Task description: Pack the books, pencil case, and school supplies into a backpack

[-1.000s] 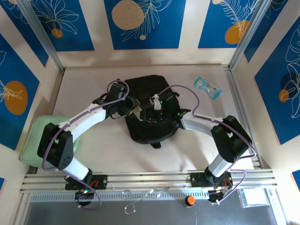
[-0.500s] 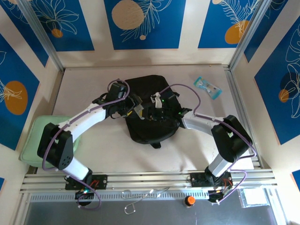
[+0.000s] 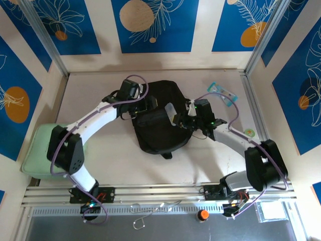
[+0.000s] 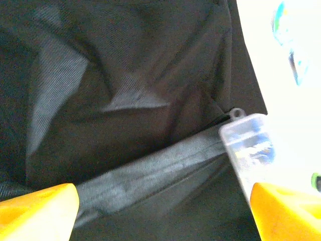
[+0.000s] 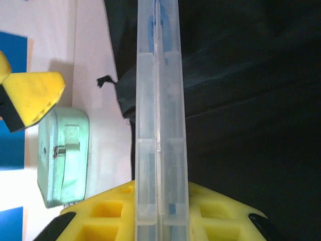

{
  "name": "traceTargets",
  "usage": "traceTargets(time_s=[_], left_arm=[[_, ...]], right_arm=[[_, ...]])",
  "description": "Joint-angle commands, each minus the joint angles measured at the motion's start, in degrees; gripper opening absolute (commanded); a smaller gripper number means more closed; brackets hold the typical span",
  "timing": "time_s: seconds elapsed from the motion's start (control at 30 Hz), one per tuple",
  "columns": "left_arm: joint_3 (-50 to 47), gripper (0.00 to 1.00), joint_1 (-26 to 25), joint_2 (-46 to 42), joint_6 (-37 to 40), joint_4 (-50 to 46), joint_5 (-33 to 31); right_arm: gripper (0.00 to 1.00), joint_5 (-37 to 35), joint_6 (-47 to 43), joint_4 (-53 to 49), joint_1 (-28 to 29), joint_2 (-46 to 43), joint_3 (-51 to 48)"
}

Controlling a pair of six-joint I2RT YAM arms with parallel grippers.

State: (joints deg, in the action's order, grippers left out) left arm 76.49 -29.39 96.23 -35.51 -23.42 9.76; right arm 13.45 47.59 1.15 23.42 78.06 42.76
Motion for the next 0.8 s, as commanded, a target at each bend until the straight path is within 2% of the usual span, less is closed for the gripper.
traceTargets(time_s=[0.0,0.2,0.37,0.77], left_arm=[[4.32,0.84,0.06,4.52,9.48,-4.38,1.97],[9.47,0.72,0.03,10.91,14.46,-6.89,2.64],[10.61,0.63,-0.03,14.08,15.72,-7.17,6.01],[5.93,0.43,-0.91,11.44,18.17,-3.38,13.11]], right_arm=[[0.14,-1.34,-1.78,-5.16,-1.41,-3.35,-0.98],[0.14,-2.61,-0.82,-8.89,-2.50,-5.00,-1.24],[0.14,-2.73,-0.60,-9.15,-2.54,-5.08,-1.54],[0.14,-2.81,-0.46,-9.93,-2.85,-5.13,-0.19]])
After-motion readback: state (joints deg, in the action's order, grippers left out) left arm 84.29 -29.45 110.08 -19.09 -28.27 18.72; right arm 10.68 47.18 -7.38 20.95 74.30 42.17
